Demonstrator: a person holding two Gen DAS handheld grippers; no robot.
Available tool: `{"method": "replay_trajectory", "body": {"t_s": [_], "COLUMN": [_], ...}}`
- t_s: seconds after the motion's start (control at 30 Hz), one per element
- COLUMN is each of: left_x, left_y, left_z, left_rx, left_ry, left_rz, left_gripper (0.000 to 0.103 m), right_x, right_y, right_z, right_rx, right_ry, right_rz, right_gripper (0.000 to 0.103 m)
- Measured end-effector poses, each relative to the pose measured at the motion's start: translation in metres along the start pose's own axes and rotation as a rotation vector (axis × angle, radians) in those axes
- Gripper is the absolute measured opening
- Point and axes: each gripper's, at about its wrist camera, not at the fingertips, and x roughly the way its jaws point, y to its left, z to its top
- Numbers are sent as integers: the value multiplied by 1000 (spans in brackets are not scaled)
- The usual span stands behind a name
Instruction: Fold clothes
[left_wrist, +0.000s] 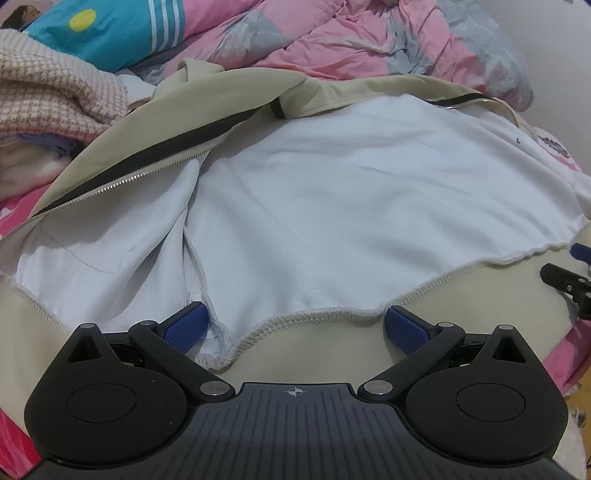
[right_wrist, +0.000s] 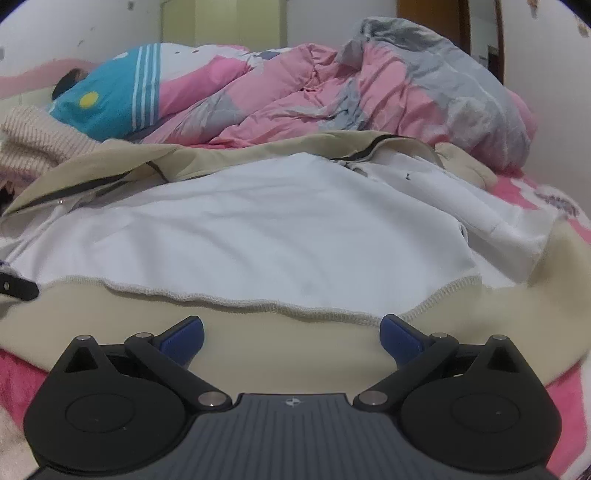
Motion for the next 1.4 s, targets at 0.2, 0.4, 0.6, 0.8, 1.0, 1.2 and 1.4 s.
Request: {"method": "replay_trajectory", "body": {"t_s": [0.2, 0.4, 0.6, 0.8, 1.0, 1.2, 1.4], "left_x": [1, -2, -41, -46, -52, -101, -102], "left_y": [1, 2, 10, 30, 60, 100, 147], "left_z": [1, 0, -10, -21, -47, -66, -54], "left_rx": [-22, -31, -34, -48, -58, -101, -167], "left_ry": [11, -3, -147, -174, -133, -244, -317], "left_rz": [-1, -3, -23, 46, 53, 14, 182], "left_gripper": [103, 103, 103, 103, 102, 100, 98], "right_x": [-1, -7, -32, -1, 22, -6, -4], "right_y": [-2, 5, 37, 109, 107, 81, 104], "right_z": [2, 3, 25, 46, 28, 32, 60], "right_rx": [10, -20, -150, -339, -258, -159, -90], "right_ry": [12, 10, -70, -62, 142, 219, 180], "right_rz": [0, -32, 21, 146, 205, 162, 247], "right_gripper": [103, 103, 103, 103, 103, 102, 95]}}
